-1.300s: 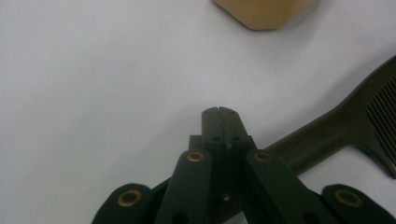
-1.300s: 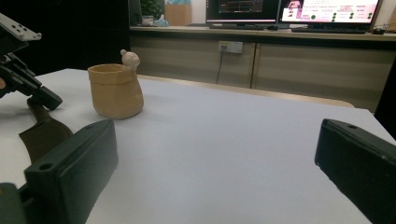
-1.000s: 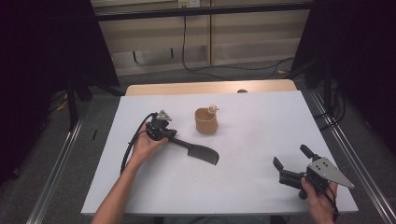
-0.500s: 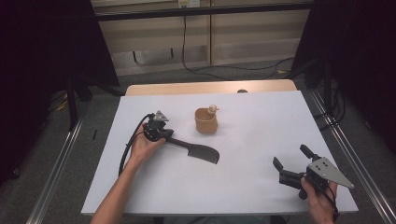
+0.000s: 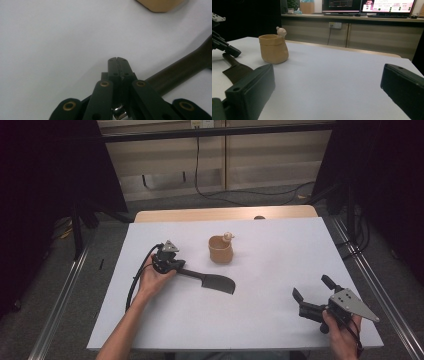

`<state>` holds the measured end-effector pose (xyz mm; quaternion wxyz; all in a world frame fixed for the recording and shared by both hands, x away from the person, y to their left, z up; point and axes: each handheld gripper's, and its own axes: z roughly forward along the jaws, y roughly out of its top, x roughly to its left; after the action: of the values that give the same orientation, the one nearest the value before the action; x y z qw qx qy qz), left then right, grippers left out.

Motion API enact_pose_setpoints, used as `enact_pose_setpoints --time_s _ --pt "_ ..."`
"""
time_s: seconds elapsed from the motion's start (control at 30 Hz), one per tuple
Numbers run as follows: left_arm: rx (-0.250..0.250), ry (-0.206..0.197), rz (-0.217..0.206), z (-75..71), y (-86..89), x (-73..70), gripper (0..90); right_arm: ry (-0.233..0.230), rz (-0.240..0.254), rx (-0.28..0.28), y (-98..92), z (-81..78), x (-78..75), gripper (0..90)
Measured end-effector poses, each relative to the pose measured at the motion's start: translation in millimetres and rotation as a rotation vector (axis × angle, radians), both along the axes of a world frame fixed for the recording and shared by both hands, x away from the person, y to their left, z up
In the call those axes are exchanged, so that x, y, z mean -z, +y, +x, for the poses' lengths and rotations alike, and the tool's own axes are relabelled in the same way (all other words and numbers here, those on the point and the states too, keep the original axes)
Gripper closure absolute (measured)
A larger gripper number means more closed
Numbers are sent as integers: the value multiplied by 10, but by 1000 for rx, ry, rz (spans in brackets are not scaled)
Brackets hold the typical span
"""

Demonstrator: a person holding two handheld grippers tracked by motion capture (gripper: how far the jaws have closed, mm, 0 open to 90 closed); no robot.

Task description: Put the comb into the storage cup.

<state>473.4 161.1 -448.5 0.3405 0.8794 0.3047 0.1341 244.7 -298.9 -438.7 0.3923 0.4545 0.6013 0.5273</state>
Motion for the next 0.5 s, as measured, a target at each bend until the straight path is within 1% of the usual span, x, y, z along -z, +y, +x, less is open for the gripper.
enact_pose_setpoints --time_s 0.1,0.13,0.17,0.2,0.3,0.5 --pt "-6 -10 -5 -15 45 -25 900 2 1 1 -2 -6 -3 0" --pt "-9 -15 4 -25 58 -29 900 2 0 1 -2 -6 -3 0" --pt "-13 -7 -2 -33 67 -20 900 0 0 2 0 -6 -2 0" --pt "-14 -12 10 -34 89 -12 900 -2 -1 0 1 -5 -2 0" --pt "-22 -6 -3 -38 134 10 900 0 -2 -1 4 -4 -2 0" --pt "-14 -9 18 -56 117 0 900 0 -3 2 2 8 3 0"
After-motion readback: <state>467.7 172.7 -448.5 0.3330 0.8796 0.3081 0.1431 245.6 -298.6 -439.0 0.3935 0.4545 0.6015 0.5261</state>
